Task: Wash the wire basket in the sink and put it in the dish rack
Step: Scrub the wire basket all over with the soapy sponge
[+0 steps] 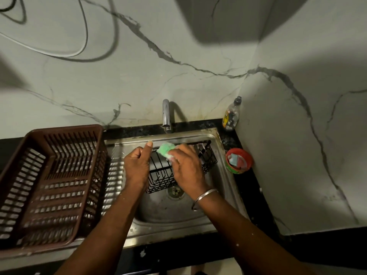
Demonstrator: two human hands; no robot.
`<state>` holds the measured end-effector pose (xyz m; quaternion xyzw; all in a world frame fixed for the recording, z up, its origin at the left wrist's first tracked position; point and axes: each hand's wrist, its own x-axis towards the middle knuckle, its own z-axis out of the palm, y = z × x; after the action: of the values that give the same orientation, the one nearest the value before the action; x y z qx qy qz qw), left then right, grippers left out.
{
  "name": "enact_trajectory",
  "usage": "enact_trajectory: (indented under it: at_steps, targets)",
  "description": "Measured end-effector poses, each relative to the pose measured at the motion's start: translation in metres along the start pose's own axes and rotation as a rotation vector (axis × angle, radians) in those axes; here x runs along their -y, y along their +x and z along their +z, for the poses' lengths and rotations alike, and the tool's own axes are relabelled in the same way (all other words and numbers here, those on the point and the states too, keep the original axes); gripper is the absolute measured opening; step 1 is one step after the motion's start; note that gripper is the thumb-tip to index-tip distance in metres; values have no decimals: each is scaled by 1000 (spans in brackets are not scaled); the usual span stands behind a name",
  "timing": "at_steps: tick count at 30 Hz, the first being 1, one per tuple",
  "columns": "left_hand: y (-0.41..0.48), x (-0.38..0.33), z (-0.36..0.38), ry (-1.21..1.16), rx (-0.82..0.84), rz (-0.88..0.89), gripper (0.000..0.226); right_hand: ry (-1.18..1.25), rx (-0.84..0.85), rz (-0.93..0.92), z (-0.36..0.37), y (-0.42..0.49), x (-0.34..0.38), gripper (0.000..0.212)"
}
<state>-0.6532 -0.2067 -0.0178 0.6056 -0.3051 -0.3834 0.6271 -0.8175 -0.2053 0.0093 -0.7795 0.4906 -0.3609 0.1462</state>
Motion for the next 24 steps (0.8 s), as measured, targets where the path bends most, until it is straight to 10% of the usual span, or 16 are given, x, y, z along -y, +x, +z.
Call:
enact_trajectory:
  at_steps: [24]
  targets:
    - [7,2,-2,-20,-30,12,53,14,46,-136,3,-17,14,26]
